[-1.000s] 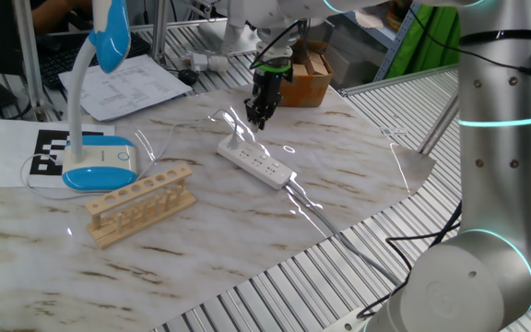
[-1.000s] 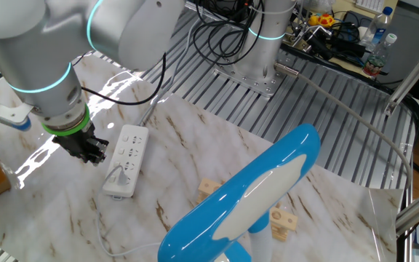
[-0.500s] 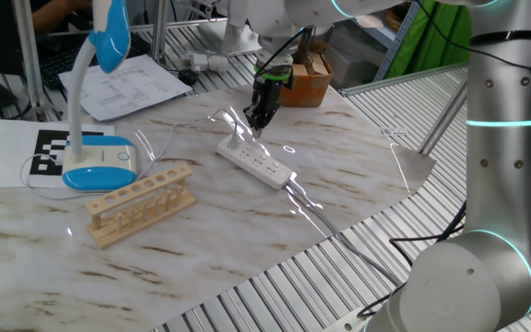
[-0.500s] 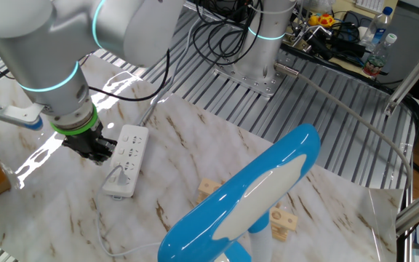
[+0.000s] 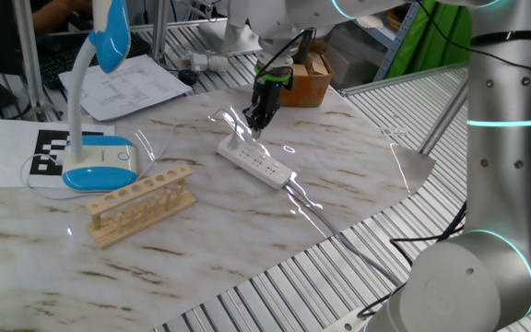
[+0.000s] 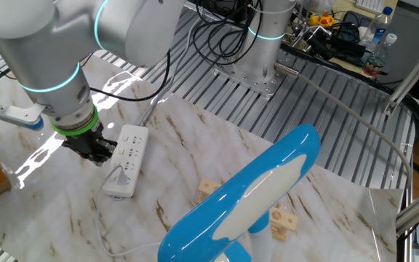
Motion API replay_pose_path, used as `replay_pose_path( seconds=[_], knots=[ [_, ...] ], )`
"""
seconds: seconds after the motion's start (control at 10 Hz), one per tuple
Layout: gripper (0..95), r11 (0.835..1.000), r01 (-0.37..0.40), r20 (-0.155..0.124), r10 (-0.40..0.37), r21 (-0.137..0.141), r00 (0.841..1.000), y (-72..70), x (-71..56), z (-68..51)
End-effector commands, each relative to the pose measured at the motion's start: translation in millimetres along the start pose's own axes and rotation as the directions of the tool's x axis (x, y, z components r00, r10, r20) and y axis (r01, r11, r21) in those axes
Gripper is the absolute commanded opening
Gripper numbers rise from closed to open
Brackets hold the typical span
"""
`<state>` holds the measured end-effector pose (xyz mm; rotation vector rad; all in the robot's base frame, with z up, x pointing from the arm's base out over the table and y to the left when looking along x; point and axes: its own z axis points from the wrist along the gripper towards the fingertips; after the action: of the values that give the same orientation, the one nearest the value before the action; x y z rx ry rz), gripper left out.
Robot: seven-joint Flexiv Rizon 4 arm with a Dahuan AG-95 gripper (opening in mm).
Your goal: Plug in the power cord of the desk lamp, turn on the socket, and light up the desk lamp
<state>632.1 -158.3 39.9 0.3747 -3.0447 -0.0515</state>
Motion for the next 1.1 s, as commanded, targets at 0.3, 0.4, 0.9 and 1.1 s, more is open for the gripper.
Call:
replay_pose_path(
  seconds=[0.3, 0.4, 0.9, 1.1],
  knots=[
    [57.0, 1.000, 0.001, -0.003, -0.001, -0.001, 1.000, 0.8, 1.3, -1.3],
    [57.0, 1.000, 0.001, -0.003, -0.001, -0.002, 1.000, 1.3, -1.4, -0.9],
    [57.0, 1.000, 0.001, -0.002, -0.001, -0.002, 1.000, 3.6, -9.9, -0.9],
    [57.0, 1.000, 0.001, -0.002, -0.001, -0.002, 1.000, 3.6, -9.9, -0.9]
  ],
)
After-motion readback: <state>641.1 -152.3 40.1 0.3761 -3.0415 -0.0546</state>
